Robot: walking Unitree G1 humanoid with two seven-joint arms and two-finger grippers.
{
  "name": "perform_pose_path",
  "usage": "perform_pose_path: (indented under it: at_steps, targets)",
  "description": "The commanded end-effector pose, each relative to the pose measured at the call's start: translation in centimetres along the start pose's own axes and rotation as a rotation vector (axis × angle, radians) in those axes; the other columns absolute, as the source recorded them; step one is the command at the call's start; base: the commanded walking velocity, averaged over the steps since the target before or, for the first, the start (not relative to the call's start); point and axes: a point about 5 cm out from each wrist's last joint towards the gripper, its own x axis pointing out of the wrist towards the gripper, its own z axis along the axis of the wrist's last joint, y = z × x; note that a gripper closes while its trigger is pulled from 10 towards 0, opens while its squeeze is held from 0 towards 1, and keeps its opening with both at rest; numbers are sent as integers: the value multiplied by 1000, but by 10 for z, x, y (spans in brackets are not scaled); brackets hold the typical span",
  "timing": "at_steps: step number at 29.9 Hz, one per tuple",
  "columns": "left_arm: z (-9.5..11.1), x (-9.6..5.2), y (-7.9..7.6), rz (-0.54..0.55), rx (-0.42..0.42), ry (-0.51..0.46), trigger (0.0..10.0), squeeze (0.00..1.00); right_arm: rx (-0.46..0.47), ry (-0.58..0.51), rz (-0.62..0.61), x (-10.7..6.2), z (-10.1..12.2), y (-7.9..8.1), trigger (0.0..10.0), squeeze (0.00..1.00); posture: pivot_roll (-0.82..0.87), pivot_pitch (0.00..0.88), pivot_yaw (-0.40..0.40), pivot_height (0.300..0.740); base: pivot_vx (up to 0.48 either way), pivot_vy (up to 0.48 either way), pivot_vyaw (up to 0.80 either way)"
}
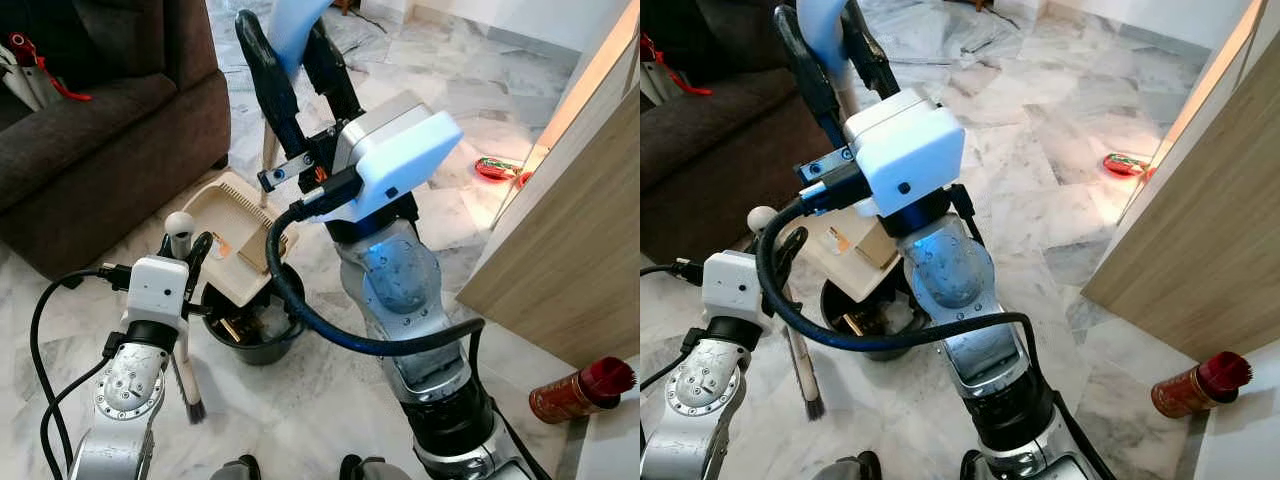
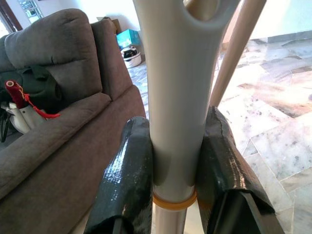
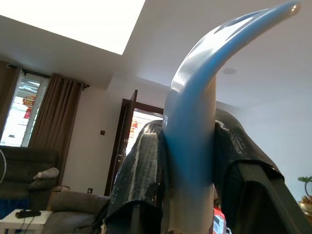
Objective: Sweep floor
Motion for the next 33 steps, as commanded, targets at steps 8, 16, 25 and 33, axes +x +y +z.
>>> perform_pose_path:
  at_steps: [8, 16, 25, 33]
  targets:
    - [7, 1, -1, -14, 26, -49, 10000, 0, -42, -154, 30, 2, 27, 8, 10000, 0, 28, 203, -36, 740, 0, 0, 0]
    - [7, 2, -2, -15, 23, -50, 10000, 0, -58, -156, 23, 2, 26, 7, 10000, 0, 27, 204, -36, 740, 0, 0, 0]
    - [7, 1, -2, -16, 23, -49, 10000, 0, -78, -155, 28, 2, 25, 7, 10000, 0, 27, 208, -36, 740, 0, 0, 0]
    - [7, 2, -3, -18, 21, -49, 10000, 0, -88, -159, 23, 2, 25, 6, 10000, 0, 27, 208, -37, 740, 0, 0, 0]
